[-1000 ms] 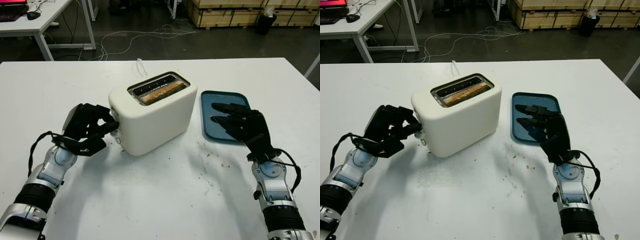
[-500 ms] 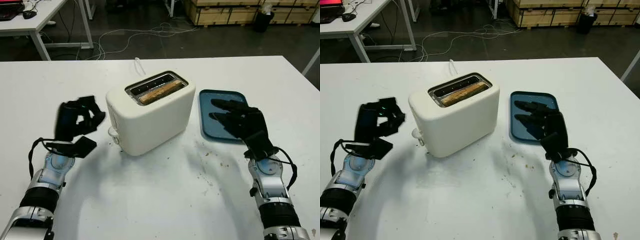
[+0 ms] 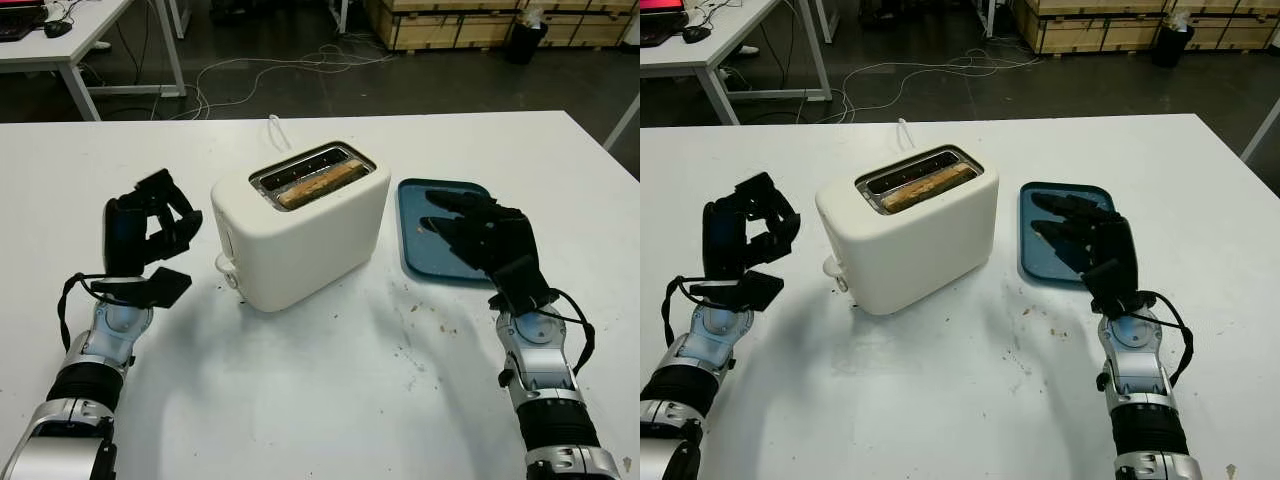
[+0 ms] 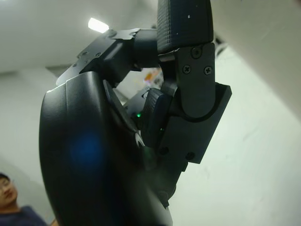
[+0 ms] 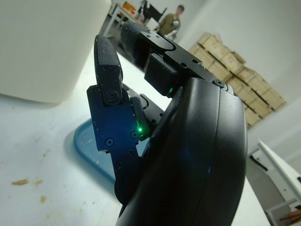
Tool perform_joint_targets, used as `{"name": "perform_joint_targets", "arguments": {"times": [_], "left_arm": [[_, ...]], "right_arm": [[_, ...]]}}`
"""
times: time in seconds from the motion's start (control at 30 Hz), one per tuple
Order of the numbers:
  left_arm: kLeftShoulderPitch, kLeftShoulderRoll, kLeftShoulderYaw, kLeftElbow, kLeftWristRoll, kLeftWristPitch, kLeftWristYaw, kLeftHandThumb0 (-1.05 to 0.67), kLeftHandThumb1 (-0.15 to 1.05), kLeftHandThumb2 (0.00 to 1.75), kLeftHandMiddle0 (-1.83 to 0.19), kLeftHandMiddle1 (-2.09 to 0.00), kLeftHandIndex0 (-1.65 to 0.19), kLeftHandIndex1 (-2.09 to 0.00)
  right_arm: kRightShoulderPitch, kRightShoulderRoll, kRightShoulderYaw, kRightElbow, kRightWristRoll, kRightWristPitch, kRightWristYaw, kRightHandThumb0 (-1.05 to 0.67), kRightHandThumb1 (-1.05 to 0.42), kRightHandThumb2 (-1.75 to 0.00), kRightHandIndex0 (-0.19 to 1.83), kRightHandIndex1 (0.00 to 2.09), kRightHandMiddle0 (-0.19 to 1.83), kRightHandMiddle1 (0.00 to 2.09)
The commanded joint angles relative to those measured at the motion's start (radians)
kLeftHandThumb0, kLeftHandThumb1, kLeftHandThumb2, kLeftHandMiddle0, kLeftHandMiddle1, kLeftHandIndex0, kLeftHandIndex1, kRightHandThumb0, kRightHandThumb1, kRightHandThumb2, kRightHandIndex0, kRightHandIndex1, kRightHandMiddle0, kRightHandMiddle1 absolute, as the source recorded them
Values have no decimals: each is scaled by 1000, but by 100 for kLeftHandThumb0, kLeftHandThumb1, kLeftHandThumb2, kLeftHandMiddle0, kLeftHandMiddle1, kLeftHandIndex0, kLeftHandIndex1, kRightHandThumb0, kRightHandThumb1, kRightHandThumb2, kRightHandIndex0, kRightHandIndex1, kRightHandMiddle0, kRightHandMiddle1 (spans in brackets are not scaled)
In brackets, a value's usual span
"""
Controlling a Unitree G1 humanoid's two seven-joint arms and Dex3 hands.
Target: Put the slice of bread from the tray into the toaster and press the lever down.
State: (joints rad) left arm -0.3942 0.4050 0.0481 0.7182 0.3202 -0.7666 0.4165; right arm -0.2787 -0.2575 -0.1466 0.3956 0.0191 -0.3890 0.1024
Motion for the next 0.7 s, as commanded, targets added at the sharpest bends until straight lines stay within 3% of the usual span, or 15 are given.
{"name": "perform_joint_targets", "arguments": {"times": [0.0,0.07,0.23,0.5,0.67], "left_arm": [[34,3,7,-52,-21,86,-50,-105,92,62,-86,-175,-34,-174],[59,12,4,-103,-27,168,-110,-105,92,59,-66,-175,-28,-174],[105,63,9,-191,-13,323,-222,-105,92,54,-48,-175,-27,-175],[86,213,0,-201,0,370,-381,-105,92,54,-58,-175,-31,-175],[46,236,-4,-199,-11,381,-442,-105,92,51,-61,-175,-38,-175]], "right_arm": [[-27,0,-20,10,39,-12,17,-43,-92,-14,106,6,95,0],[-35,-10,-29,3,65,22,40,-46,-92,-13,106,5,94,0],[-51,-70,-53,0,108,78,127,-48,-92,-12,102,4,90,0],[-69,-166,-64,-4,100,123,210,-45,-92,-8,103,3,92,1],[-86,-192,-54,4,75,124,219,-43,-92,-6,105,4,93,1]]}}
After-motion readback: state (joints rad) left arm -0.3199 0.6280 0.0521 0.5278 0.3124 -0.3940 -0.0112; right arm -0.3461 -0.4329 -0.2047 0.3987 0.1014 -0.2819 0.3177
